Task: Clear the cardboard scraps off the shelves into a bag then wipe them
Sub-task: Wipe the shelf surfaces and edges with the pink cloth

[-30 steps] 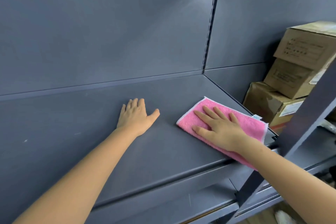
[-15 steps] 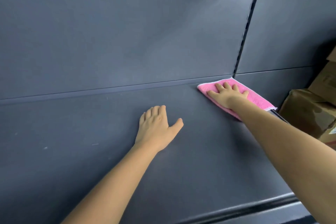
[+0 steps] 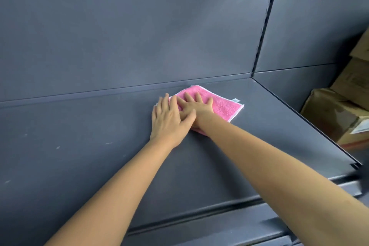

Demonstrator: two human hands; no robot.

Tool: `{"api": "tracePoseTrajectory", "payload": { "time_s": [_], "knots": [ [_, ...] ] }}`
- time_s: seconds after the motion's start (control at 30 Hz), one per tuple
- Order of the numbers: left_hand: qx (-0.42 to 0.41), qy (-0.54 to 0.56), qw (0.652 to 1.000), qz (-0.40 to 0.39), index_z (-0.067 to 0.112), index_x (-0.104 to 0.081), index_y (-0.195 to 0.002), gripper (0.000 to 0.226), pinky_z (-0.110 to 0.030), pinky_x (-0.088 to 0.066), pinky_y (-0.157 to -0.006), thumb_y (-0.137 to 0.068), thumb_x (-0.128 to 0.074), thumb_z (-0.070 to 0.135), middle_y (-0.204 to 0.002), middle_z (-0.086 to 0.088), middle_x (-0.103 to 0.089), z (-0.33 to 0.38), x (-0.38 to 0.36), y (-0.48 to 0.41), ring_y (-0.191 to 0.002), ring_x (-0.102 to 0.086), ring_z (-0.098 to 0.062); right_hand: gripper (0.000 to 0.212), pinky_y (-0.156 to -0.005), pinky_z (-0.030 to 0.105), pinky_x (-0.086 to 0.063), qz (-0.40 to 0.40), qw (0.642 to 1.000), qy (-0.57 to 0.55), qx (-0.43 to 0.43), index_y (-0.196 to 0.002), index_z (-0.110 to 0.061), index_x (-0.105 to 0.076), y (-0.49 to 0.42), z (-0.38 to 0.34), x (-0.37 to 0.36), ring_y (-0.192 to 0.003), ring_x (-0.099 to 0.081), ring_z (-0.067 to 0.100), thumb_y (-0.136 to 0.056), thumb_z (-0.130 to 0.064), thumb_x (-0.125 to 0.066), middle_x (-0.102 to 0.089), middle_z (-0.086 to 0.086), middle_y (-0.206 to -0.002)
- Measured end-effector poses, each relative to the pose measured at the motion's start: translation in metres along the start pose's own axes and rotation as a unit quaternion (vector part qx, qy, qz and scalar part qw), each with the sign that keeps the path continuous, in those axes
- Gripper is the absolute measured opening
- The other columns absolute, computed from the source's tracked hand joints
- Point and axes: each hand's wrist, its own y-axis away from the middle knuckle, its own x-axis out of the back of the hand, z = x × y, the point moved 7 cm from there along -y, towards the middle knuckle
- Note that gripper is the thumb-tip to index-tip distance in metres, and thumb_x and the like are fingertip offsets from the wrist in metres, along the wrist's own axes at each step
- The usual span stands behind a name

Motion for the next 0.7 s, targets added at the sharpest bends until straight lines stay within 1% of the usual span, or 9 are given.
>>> {"api": "tracePoseTrajectory", "payload": {
  "time_s": [0.07,0.13,0.23,0.3,0.37,0.43,0.5,0.6,0.7],
  "knots": [
    [0.010,0.018,1.000,0.015,0.011,-0.020,-0.148,0.062,-0.036,-0.001,-0.120,-0.096,-0.037,0.041,-0.160,-0.008,-0.009,-0.001,0.004,0.002,-0.148,-0.001,-0.020,0.068,-0.110,0.064,0.002,0.004,0.999,-0.003,0.037,-0.150,-0.035,-0.001,0.026,-0.011,-0.005,-0.146,0.009,0.032,-0.093,-0.050,-0.035,0.004,-0.001,-0.160],
    [0.021,0.024,0.999,0.016,0.010,-0.020,-0.148,0.062,-0.035,0.000,-0.120,-0.096,-0.037,0.041,-0.159,-0.007,-0.012,-0.004,0.007,0.004,-0.148,-0.003,-0.020,0.063,-0.113,0.060,0.004,0.013,0.998,-0.030,0.051,-0.150,-0.039,-0.004,0.057,-0.010,-0.008,-0.147,0.007,0.028,-0.094,-0.054,-0.029,0.003,-0.005,-0.160],
    [0.020,0.006,1.000,-0.003,0.010,-0.023,-0.147,0.062,-0.036,-0.003,-0.120,-0.096,-0.036,0.042,-0.157,-0.007,-0.019,-0.015,0.011,0.009,-0.148,-0.008,-0.021,0.061,-0.115,0.053,0.005,0.012,0.998,-0.022,0.056,-0.148,-0.042,-0.004,0.103,0.008,-0.015,-0.147,0.007,0.019,-0.093,-0.060,-0.024,0.004,-0.010,-0.159],
    [0.023,-0.021,0.999,-0.012,0.009,-0.027,-0.145,0.061,-0.039,-0.008,-0.119,-0.095,-0.036,0.043,-0.154,-0.008,-0.026,-0.031,0.022,0.012,-0.145,-0.016,-0.023,0.060,-0.116,0.049,0.005,0.005,0.999,-0.016,0.034,-0.147,-0.045,-0.004,0.128,0.034,-0.016,-0.147,0.007,0.015,-0.093,-0.060,-0.027,0.005,-0.013,-0.159],
    [0.043,-0.045,0.998,-0.011,0.009,-0.030,-0.143,0.059,-0.038,-0.013,-0.118,-0.095,-0.036,0.043,-0.152,-0.008,-0.029,-0.053,0.040,0.018,-0.143,-0.020,-0.024,0.059,-0.117,0.047,0.003,0.000,1.000,-0.025,-0.013,-0.146,-0.046,-0.005,0.139,0.065,-0.015,-0.147,0.006,0.012,-0.094,-0.058,-0.028,0.005,-0.015,-0.158],
    [0.067,-0.075,0.995,-0.007,0.009,-0.030,-0.143,0.060,-0.038,-0.014,-0.117,-0.095,-0.037,0.044,-0.152,-0.010,-0.030,-0.080,0.062,0.024,-0.143,-0.021,-0.025,0.058,-0.118,0.048,0.000,0.005,0.997,-0.038,-0.064,-0.146,-0.047,-0.006,0.138,0.089,-0.013,-0.147,0.005,0.013,-0.094,-0.058,-0.028,0.004,-0.014,-0.159],
    [0.098,-0.101,0.990,-0.005,0.007,-0.031,-0.143,0.061,-0.039,-0.016,-0.117,-0.095,-0.037,0.044,-0.151,-0.011,-0.031,-0.108,0.078,0.032,-0.142,-0.023,-0.026,0.058,-0.117,0.050,-0.002,0.013,0.994,-0.040,-0.103,-0.147,-0.045,-0.008,0.128,0.099,-0.010,-0.148,0.002,0.016,-0.094,-0.059,-0.027,0.002,-0.012,-0.159],
    [0.139,-0.103,0.985,-0.010,0.006,-0.031,-0.143,0.061,-0.040,-0.018,-0.116,-0.095,-0.037,0.043,-0.150,-0.013,-0.033,-0.137,0.088,0.045,-0.140,-0.024,-0.027,0.061,-0.115,0.054,-0.003,0.026,0.990,-0.038,-0.136,-0.148,-0.041,-0.011,0.107,0.083,-0.007,-0.148,0.000,0.021,-0.092,-0.062,-0.024,-0.001,-0.009,-0.160],
    [0.149,-0.089,0.985,-0.005,0.006,-0.029,-0.144,0.061,-0.038,-0.019,-0.114,-0.095,-0.037,0.042,-0.150,-0.013,-0.033,-0.143,0.088,0.046,-0.140,-0.026,-0.027,0.063,-0.114,0.058,-0.001,0.026,0.993,-0.038,-0.111,-0.149,-0.038,-0.011,0.091,0.033,-0.008,-0.148,0.001,0.024,-0.092,-0.063,-0.022,0.000,-0.007,-0.160]
  ]
}}
